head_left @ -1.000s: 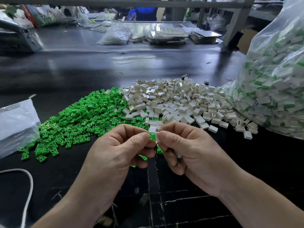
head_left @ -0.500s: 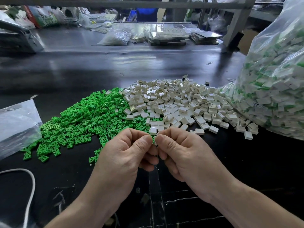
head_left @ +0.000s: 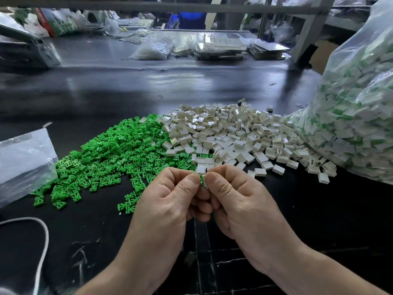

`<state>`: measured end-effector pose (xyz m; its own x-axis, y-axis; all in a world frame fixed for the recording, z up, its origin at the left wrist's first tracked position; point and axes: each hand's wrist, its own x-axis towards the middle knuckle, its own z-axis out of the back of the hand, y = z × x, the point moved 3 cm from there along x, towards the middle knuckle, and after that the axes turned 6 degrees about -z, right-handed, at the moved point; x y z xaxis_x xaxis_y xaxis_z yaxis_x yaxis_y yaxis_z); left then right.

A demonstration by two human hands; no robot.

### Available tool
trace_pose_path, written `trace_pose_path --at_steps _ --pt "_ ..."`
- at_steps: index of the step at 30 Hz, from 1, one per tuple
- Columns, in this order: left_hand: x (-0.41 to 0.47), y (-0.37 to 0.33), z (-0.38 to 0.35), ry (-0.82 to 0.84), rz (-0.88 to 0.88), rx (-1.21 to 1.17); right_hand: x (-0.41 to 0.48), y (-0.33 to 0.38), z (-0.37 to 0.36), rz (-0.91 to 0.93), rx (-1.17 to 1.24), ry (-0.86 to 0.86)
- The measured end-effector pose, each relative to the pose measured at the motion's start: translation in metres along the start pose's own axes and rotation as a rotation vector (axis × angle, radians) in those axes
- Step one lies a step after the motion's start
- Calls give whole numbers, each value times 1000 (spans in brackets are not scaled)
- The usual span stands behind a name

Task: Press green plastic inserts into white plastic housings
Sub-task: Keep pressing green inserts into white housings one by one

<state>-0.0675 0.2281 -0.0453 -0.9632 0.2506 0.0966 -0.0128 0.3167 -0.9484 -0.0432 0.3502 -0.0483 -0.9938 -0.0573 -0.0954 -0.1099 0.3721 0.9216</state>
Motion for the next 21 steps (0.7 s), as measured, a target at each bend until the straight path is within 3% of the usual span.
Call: trace_pose_path --at_steps 12,21 --pt "-3 2 -6 -33 -34 -19 -1 -7 0 24 -35 -46" --pt "8 -10 11 210 60 53 -5 10 1 -103 -59 104"
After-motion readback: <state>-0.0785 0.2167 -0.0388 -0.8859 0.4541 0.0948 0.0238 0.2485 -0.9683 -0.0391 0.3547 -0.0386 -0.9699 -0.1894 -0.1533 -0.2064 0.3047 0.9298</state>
